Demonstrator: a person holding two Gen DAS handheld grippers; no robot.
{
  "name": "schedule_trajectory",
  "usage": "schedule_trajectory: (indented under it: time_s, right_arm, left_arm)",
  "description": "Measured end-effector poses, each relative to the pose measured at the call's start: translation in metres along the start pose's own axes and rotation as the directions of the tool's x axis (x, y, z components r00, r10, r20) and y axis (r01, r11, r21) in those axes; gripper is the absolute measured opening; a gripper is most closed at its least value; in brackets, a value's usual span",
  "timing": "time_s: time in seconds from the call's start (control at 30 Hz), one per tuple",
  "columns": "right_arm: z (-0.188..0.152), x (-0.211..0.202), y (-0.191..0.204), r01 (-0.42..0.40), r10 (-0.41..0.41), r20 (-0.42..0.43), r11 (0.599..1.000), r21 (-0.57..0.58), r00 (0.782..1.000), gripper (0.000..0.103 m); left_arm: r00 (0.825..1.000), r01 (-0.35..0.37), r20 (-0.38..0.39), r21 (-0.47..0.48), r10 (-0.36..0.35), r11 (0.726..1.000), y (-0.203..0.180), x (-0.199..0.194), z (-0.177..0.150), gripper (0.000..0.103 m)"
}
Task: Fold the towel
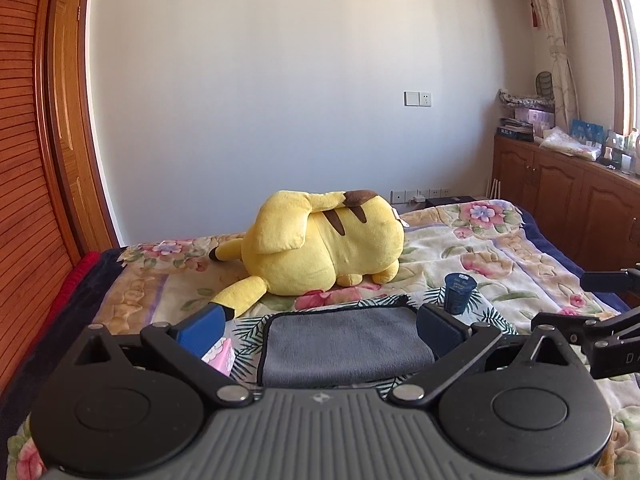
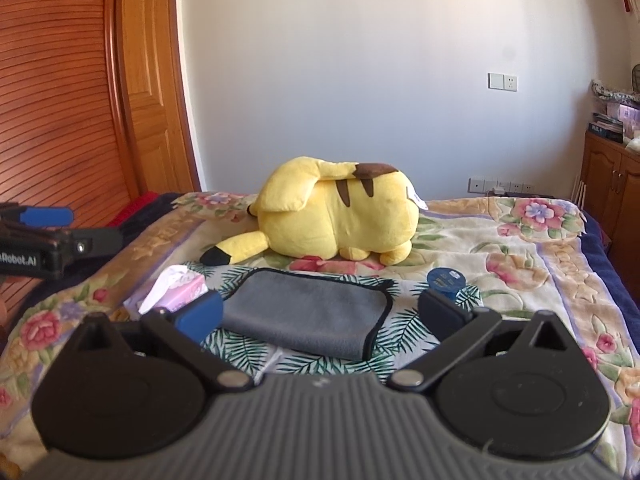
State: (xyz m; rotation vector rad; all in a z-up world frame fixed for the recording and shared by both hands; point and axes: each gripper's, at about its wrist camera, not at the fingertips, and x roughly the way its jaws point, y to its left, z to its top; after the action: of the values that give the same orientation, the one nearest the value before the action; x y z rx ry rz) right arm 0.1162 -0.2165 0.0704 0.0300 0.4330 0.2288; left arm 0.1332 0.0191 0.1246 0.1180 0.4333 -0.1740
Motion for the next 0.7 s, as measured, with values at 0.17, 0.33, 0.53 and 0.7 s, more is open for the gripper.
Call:
schedule_trajectory:
  time_s: [0.17,0.33,0.53,0.7]
  right_arm:
    - [-0.01,-0.014,0.004,-0.011,0.011,0.014,1.0,0.003,1.0,0.103]
    - [-0.021,-0.027,0.009,-0.021,0.021,0.011,1.0,0.004,1.0,0.103]
    - [-0.039,-0.042,0.014,-0.019,0.019,0.005,1.0,-0.003,1.0,0.103]
    - [-0.057,-0.049,0.015,-0.016,0.016,-0.007,1.0,0.008,1.0,0.103]
  left_arm:
    - [1.0,-0.02,-0.006,0.004,0.02,1.0,-0.003,-0.014,-0.018,0.084]
    - [1.0,-0.03,-0.004,0.03,0.03,0.999,-0.012,-0.028,-0.037,0.084]
    - [1.0,-0.009,-0.013,0.009,0.009,1.0,-0.02,-0.046,-0.062,0.084]
    - [1.0,-0.006,-0.008,0.01,0.006,1.0,-0.027,-0.056,-0.079,0.084]
